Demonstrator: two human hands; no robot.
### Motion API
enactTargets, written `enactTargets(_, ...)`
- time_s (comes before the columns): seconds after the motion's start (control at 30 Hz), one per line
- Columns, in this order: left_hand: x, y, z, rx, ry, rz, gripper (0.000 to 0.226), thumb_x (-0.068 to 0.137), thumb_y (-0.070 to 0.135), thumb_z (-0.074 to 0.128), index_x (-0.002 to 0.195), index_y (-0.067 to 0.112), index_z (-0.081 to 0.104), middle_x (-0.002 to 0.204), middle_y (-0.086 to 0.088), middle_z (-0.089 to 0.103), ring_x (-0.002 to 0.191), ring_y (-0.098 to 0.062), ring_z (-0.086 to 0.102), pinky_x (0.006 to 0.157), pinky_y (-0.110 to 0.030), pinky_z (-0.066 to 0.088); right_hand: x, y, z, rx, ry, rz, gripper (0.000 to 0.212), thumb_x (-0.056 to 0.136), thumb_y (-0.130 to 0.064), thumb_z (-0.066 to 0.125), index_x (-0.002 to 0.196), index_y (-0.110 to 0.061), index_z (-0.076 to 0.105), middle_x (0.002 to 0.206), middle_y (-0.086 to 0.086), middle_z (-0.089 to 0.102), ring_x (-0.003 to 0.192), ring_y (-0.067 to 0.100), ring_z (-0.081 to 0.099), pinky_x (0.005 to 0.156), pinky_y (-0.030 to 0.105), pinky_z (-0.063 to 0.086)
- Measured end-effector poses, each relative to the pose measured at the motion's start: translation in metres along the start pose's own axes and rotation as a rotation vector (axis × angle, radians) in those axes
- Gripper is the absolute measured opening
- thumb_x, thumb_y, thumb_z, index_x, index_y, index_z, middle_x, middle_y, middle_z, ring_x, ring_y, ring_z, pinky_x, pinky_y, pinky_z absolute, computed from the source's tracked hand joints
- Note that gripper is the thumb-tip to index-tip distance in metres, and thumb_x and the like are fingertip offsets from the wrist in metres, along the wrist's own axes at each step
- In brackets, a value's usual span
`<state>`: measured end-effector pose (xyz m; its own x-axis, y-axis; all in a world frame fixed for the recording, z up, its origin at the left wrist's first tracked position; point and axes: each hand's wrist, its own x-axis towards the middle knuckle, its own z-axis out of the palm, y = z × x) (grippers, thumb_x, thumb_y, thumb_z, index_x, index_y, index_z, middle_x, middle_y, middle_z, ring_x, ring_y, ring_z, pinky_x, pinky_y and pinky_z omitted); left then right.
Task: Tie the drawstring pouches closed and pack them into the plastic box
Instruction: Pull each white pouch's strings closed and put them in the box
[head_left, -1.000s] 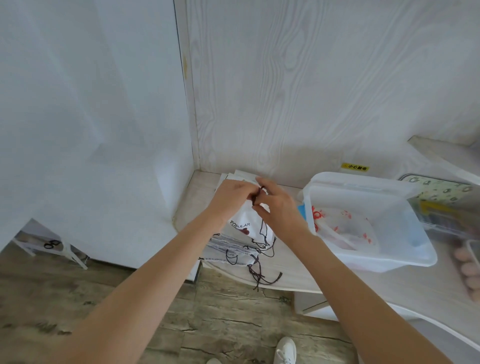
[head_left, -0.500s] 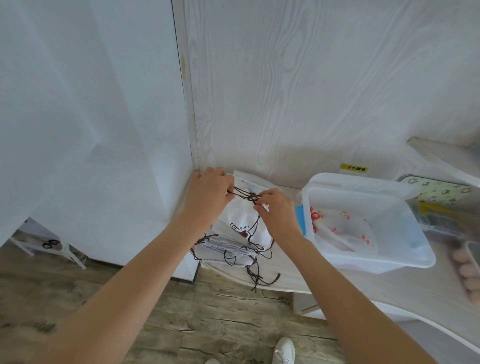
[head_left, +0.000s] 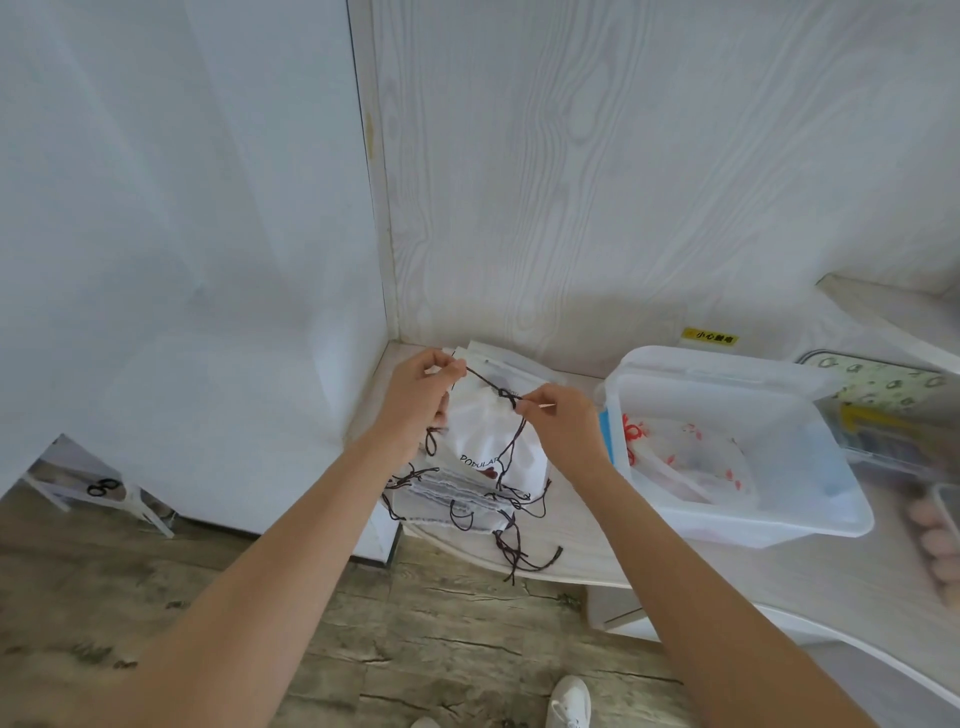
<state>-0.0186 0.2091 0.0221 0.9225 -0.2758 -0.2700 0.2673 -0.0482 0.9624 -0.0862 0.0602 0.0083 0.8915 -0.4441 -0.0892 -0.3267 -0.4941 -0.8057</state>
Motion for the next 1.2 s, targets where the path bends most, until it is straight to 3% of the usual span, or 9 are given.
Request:
enactTargets(0.13, 0.005, -0.013, -0.002, 0.050, 0.120, -0.032, 0.024, 0.087, 0.014, 0.062, 0.066, 0.015, 0.050, 0.046, 0.005, 0.036, 0.042, -0.012, 0.021, 0.041, -0.019, 0.017, 0.000, 0.000, -0.005, 0.447, -0.056, 0.242, 0.023, 0.090, -0.008, 0.055, 0.068, -0.015, 0.059, 0.073, -0.003, 0.058, 0.071, 0.009, 0.049, 0.069, 0.021, 0.039)
enactTargets(0.3, 0.013, -0.018, -0.010, 0.026, 0.270, -0.051, 0.031, 0.085, 0.009, 0.064, 0.059, 0.015, 0.048, 0.051, 0.002, 0.037, 0.045, -0.013, 0.024, 0.045, -0.023, 0.020, 0.002, 0.002, -0.012, 0.842, -0.076, 0.380, 0.027, 0.091, 0.005, 0.046, 0.069, -0.008, 0.054, 0.073, 0.005, 0.056, 0.073, 0.011, 0.053, 0.071, 0.020, 0.042)
enactTargets(0.4, 0.013, -0.022, -0.008, -0.017, 0.259, -0.122, 0.026, 0.086, 0.008, 0.062, 0.063, 0.013, 0.052, 0.051, 0.002, 0.035, 0.037, -0.007, 0.023, 0.039, -0.019, 0.020, 0.000, 0.005, -0.013, 1.021, -0.071, 0.440, 0.024, 0.091, 0.003, 0.046, 0.072, -0.006, 0.057, 0.073, 0.005, 0.057, 0.072, 0.012, 0.054, 0.070, 0.019, 0.042)
enactTargets(0.47, 0.011, -0.022, -0.005, -0.076, 0.196, -0.186, 0.019, 0.088, 0.005, 0.059, 0.070, 0.011, 0.056, 0.043, 0.007, 0.037, 0.034, -0.004, 0.021, 0.034, -0.016, 0.018, 0.000, 0.009, -0.013, 1.086, -0.109, 0.430, 0.019, 0.089, -0.003, 0.048, 0.074, -0.009, 0.059, 0.076, 0.003, 0.059, 0.076, 0.011, 0.054, 0.071, 0.020, 0.038)
enactTargets(0.73, 0.004, -0.039, -0.005, -0.029, 0.076, -0.284, 0.021, 0.090, 0.011, 0.057, 0.070, 0.011, 0.053, 0.057, 0.002, 0.025, 0.030, -0.003, 0.020, 0.032, -0.012, 0.013, 0.004, 0.007, -0.010, 1.382, -0.179, 0.265, 0.029, 0.095, -0.006, 0.038, 0.076, -0.004, 0.061, 0.087, 0.009, 0.073, 0.088, 0.017, 0.069, 0.093, 0.026, 0.048)
enactTargets(0.93, 0.003, -0.035, -0.007, 0.100, 0.057, -0.249, 0.018, 0.089, 0.017, 0.061, 0.072, 0.012, 0.057, 0.056, 0.003, 0.029, 0.032, -0.004, 0.020, 0.031, -0.015, 0.016, 0.008, 0.003, -0.001, 0.920, -0.130, 0.107, 0.016, 0.091, -0.010, 0.056, 0.079, -0.005, 0.066, 0.067, 0.005, 0.067, 0.067, 0.023, 0.062, 0.075, 0.030, 0.053)
enactTargets(1.03, 0.004, -0.027, -0.007, 0.135, 0.022, -0.205, 0.015, 0.088, 0.022, 0.063, 0.077, 0.012, 0.061, 0.056, 0.004, 0.029, 0.038, -0.006, 0.020, 0.034, -0.016, 0.015, 0.007, -0.001, 0.001, 0.582, -0.063, 0.068, 0.017, 0.086, -0.017, 0.065, 0.070, -0.011, 0.068, 0.056, 0.000, 0.060, 0.051, 0.009, 0.050, 0.055, 0.016, 0.044)
enactTargets(1.1, 0.005, -0.017, -0.009, 0.213, -0.058, -0.144, 0.016, 0.088, 0.025, 0.062, 0.077, 0.014, 0.062, 0.058, 0.004, 0.030, 0.043, -0.008, 0.022, 0.037, -0.016, 0.017, 0.007, -0.004, 0.003, 0.474, -0.051, 0.043, 0.021, 0.089, -0.018, 0.062, 0.070, -0.010, 0.068, 0.056, -0.001, 0.055, 0.047, 0.004, 0.044, 0.050, 0.011, 0.038)
enactTargets(1.2, 0.005, 0.004, -0.012, 0.345, -0.252, -0.080, 0.018, 0.092, 0.028, 0.057, 0.081, 0.014, 0.059, 0.060, 0.005, 0.030, 0.047, -0.008, 0.024, 0.042, -0.016, 0.020, 0.007, -0.002, 0.003, 0.474, -0.106, 0.062, 0.022, 0.095, -0.001, 0.045, 0.096, 0.002, 0.067, 0.065, 0.002, 0.054, 0.051, 0.001, 0.046, 0.051, 0.007, 0.038)
